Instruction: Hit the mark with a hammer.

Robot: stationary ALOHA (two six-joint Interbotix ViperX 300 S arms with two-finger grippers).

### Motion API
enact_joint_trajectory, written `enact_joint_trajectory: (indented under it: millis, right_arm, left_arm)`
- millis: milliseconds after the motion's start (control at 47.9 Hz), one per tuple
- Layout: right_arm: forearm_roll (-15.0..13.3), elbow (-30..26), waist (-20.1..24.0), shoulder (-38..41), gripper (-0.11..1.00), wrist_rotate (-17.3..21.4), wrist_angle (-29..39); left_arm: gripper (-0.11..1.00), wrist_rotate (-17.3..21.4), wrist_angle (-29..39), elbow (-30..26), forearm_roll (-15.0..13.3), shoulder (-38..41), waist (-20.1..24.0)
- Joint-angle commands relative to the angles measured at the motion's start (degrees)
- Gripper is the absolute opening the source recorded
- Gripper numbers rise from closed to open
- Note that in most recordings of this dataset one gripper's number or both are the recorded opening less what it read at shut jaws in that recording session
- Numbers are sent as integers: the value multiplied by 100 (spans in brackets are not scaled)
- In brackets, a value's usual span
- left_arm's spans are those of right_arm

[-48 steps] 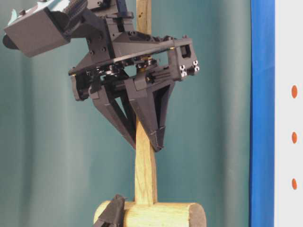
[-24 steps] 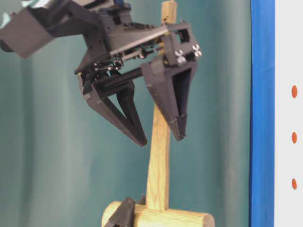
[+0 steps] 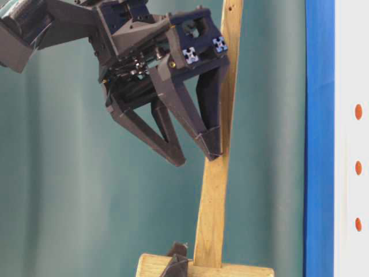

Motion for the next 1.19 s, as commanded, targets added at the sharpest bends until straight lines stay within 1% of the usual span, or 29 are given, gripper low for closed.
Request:
enact_joint_trajectory:
  millis: [0, 146, 313, 543, 627, 668, 710, 815, 835, 877, 940, 982, 1023, 1170]
  right_arm:
    - [132, -149, 9, -123, 95, 97, 35]
    - [360, -149, 9, 9, 95, 316, 193]
    - [527, -105, 9, 237, 95, 475, 255]
    - [606, -97, 9, 272, 94, 510, 237]
    - [624, -123, 9, 281, 91, 519, 202]
    - [624, -141, 9, 299, 87, 519, 176]
    - [633, -167, 9, 325, 81, 519, 158]
    - [633, -185, -18, 352, 53, 510, 211]
    - [633, -193, -18, 352, 44, 501, 246]
    - [633, -185, -26, 352, 32, 501, 316]
    - [633, -185, -35, 352, 16, 501, 396]
    - [633, -185, -35, 352, 8, 501, 431]
    - [633, -185, -35, 352, 3, 510, 431]
    - [633, -193, -44, 352, 3, 510, 404]
  left_arm:
    - [45, 18, -35, -70, -9, -70, -9]
    - [45, 18, -35, -79, -9, -70, -9]
    - [45, 18, -35, -70, -9, -79, 0]
    - [45, 0, -35, -70, -9, -70, 0]
    - [45, -9, -44, -79, -9, -70, 0]
    - [45, -9, -35, -79, -9, -70, 0]
    - [45, -9, -35, -79, -9, -70, 0]
    - [45, -18, -35, -79, -9, -70, 0]
    - [45, -18, -44, -79, -18, -70, -9]
    - [45, -18, -44, -79, -9, -70, -9]
    - [45, -18, -44, -79, -9, -70, -9]
    - [45, -18, -44, -79, -9, -70, -9]
    - [45, -18, -44, -79, -9, -70, -9]
    - [45, -9, -44, -79, -9, -70, -9]
